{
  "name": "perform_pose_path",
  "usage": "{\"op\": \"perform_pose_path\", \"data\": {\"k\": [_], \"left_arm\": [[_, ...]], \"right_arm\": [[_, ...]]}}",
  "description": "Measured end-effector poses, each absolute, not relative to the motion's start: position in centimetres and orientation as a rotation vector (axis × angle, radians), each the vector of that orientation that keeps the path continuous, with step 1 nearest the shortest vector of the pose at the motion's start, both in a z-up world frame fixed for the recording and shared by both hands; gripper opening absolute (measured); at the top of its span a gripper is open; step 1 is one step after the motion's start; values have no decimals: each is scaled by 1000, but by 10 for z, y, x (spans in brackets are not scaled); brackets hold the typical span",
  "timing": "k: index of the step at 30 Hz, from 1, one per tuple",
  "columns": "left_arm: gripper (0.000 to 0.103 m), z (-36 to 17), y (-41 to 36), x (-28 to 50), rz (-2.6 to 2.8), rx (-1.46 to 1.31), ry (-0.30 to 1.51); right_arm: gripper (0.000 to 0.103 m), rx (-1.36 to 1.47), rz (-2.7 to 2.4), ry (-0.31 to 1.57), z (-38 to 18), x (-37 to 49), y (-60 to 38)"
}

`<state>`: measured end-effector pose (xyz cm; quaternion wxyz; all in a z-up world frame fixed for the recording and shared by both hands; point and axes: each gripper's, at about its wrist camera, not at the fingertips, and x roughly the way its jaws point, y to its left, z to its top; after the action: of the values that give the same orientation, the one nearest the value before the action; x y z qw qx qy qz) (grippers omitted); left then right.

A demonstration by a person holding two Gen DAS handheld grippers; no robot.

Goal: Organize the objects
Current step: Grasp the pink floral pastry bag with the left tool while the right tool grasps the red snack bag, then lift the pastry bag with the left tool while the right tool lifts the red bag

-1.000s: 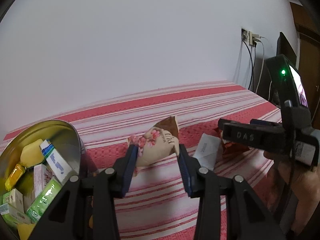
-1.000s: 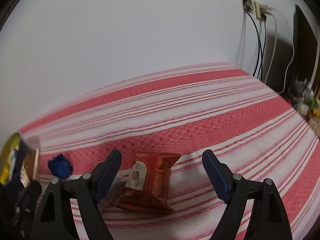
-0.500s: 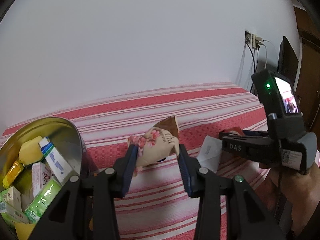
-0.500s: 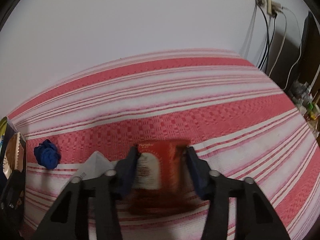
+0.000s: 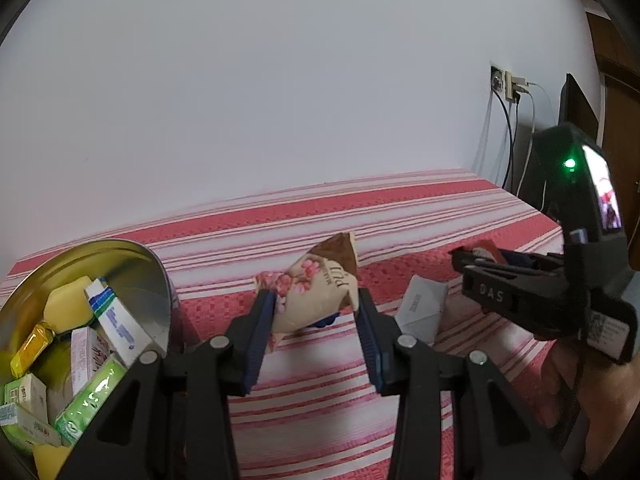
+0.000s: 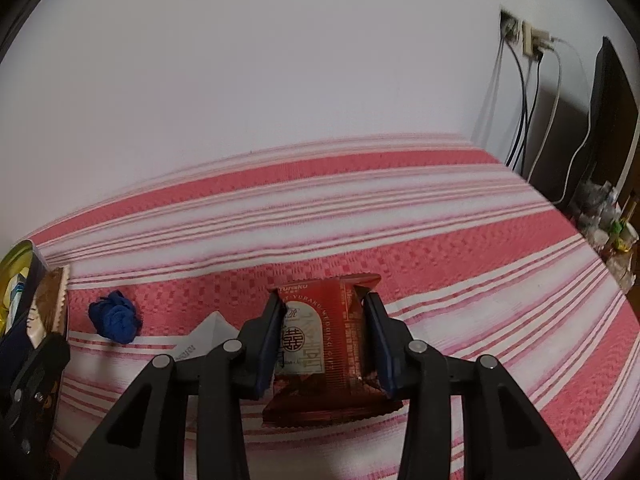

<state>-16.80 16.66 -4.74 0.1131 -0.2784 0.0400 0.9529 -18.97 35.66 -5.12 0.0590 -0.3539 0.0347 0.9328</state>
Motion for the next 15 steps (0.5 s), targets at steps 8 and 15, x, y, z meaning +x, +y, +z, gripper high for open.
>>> {"op": "perform_pose_path", "data": {"k": [8, 15], "left_arm": [[41, -47, 160, -165, 2815, -790, 98], [41, -46, 161, -163, 2828, -775, 93]], "right_arm": [[43, -905, 2873, 47, -37, -171, 345], [43, -780, 2924, 80, -30, -161, 353]]}}
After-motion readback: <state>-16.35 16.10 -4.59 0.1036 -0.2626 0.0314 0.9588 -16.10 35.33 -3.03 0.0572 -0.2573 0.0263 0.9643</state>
